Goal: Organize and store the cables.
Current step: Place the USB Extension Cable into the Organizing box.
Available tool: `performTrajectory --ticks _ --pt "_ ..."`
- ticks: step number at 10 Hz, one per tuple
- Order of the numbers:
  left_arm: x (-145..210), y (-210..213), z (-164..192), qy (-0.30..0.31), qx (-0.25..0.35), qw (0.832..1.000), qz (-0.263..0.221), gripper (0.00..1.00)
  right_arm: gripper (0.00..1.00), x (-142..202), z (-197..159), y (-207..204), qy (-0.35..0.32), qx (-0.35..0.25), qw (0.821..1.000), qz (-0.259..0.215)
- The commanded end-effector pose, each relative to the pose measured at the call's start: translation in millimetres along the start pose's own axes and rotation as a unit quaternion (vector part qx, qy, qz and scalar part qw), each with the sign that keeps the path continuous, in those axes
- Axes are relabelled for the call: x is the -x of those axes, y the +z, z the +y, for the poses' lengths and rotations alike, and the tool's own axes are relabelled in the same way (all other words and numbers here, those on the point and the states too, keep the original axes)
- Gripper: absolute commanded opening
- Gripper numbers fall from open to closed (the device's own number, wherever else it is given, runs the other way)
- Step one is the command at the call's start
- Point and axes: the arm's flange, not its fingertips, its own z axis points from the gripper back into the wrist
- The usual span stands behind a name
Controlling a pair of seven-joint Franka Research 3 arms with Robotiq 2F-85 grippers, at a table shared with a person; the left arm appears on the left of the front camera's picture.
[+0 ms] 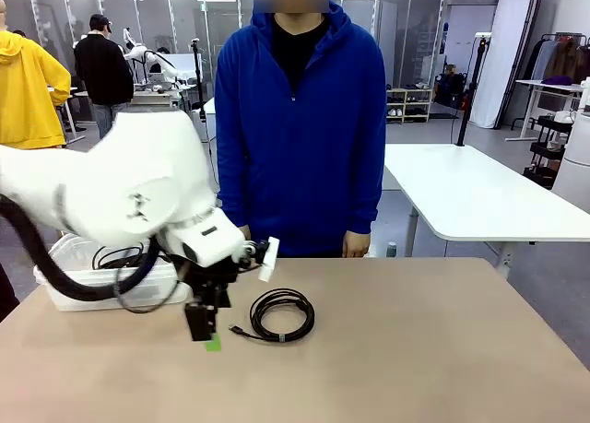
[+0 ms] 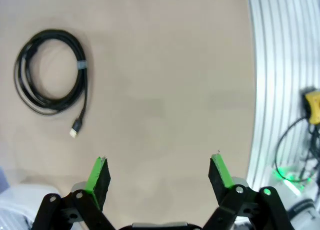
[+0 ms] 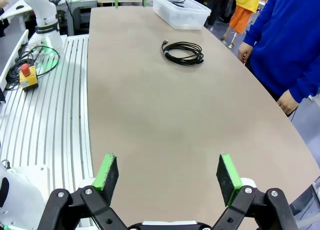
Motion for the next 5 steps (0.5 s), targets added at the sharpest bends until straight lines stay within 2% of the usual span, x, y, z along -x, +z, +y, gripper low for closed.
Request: performTrajectory --ticks 1,3,5 --pt "-30 -22 20 0.019 -0.016 1.0 -0.003 1.0 1.0 -1 -1 -1 0.005 0.005 1.0 -0.006" --pt "-52 -51 35 0.032 -0.016 0.999 0.01 1.0 1.0 -1 -1 -1 0.005 0.005 1.0 -0.006" --pt "-62 -58 47 0.058 -0.017 0.998 0.018 1.0 1.0 -1 -1 -1 0.005 0.005 1.0 -0.006"
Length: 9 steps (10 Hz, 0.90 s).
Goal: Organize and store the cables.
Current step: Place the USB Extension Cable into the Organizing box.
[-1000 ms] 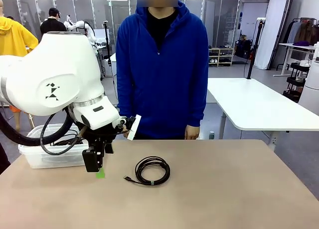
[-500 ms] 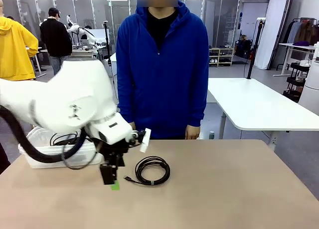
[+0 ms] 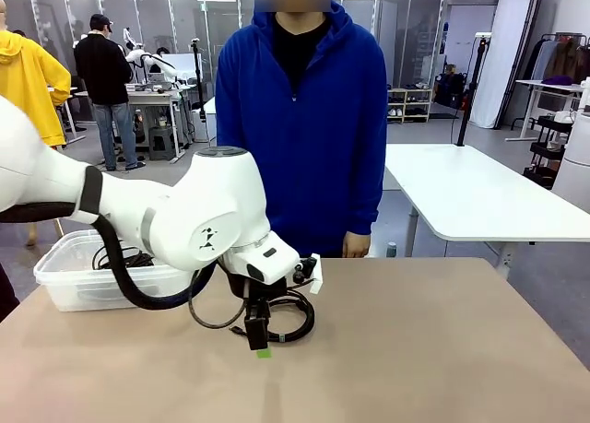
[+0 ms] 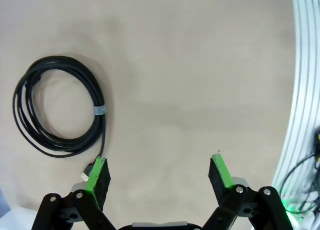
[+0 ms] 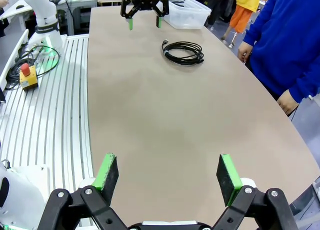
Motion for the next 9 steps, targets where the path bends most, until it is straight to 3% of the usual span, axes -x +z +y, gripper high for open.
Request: performTrajectory --ticks 1,9 --pt "-14 -4 15 0.011 -0.014 1.0 0.023 1.0 1.0 -1 0 -1 0.005 0.005 1.0 -0.007" --pt "-30 -66 45 0.017 0.011 0.999 0.031 1.0 1.0 -1 0 -1 0.005 0.005 1.0 -0.007"
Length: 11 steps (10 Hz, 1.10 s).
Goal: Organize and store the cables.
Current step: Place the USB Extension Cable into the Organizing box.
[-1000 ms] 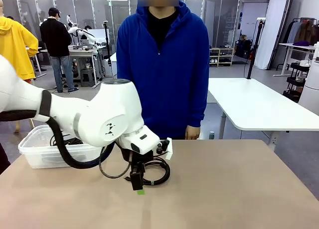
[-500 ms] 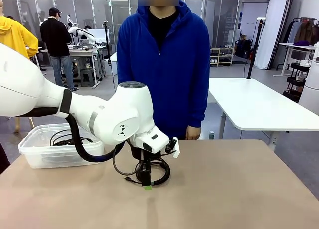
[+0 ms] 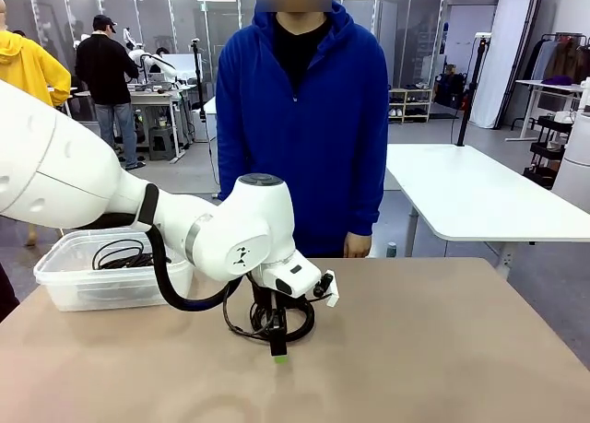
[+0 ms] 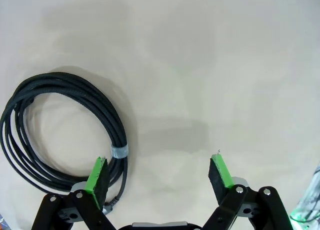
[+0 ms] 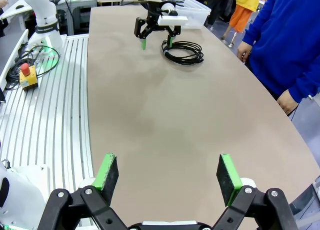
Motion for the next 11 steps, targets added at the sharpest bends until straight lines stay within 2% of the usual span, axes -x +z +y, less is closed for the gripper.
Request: performTrajectory --ticks 1,7,10,11 --pt "-5 -5 9 0.012 0.004 1.0 0.006 1.0 1.0 -1 -1 -1 0.005 0.004 1.0 -0.008" --pt "-8 -18 30 0.002 0.026 1.0 0.014 1.0 1.0 -1 -1 -1 0.005 0.004 1.0 -0.008" --pt "-9 -12 34 -0.004 0.033 0.999 0.019 0.13 1.0 -1 -1 -1 0.005 0.004 1.0 -0.008" --pt "-6 -13 36 -0.004 0.031 0.999 0.019 0.0 1.0 -1 -1 -1 0.005 0.004 1.0 -0.008"
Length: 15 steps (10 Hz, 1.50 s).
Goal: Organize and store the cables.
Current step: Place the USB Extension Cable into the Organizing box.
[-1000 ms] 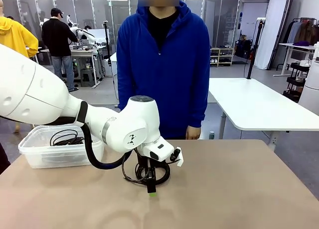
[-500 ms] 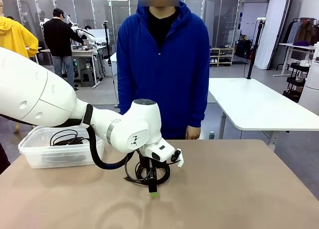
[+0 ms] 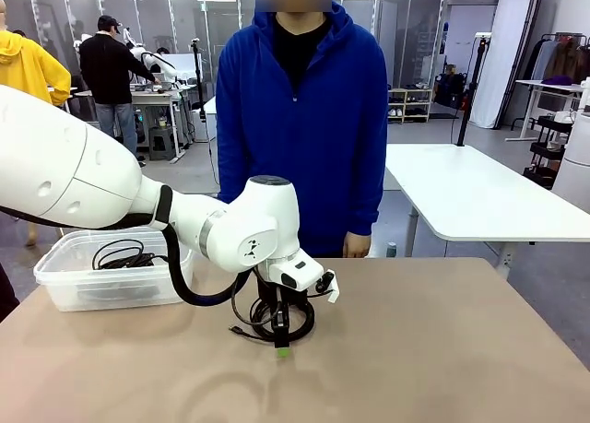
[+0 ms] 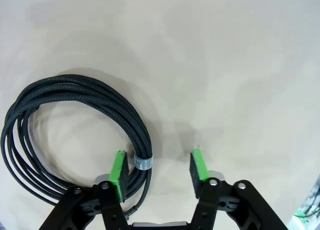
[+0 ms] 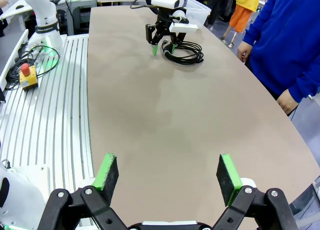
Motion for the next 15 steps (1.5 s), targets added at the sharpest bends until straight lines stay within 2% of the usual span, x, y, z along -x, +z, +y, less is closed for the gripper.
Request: performTrajectory --ticks 1,3,4,9,11,12,13,15 --pt "-1 0 4 -0.011 0.007 1.0 0.003 0.0 1.0 -1 -1 -1 0.006 0.005 1.0 -0.007" --pt "0 -3 4 -0.011 0.009 1.0 0.001 0.03 1.0 -1 -1 -1 0.006 0.005 1.0 -0.007" --pt "1 -5 4 -0.011 0.01 1.0 0.001 0.0 1.0 -1 -1 -1 0.006 0.005 1.0 -0.007" --pt "3 3 1 -0.015 0.013 1.0 -0.006 0.0 1.0 -1 -1 -1 0.006 0.005 1.0 -0.007" --pt "3 48 -11 -0.043 0.03 0.998 -0.021 0.0 1.0 -1 -1 -1 0.006 0.005 1.0 -0.007" --pt "6 83 -19 -0.057 0.01 0.998 -0.018 0.09 1.0 -1 -1 -1 0.006 0.005 1.0 -0.007" --pt "8 118 -29 -0.072 -0.01 0.997 -0.01 0.09 1.0 -1 -1 -1 0.006 0.005 1.0 -0.007" --pt "4 142 -38 -0.091 -0.012 0.996 -0.003 0.09 1.0 -1 -1 -1 0.006 0.005 1.0 -0.007"
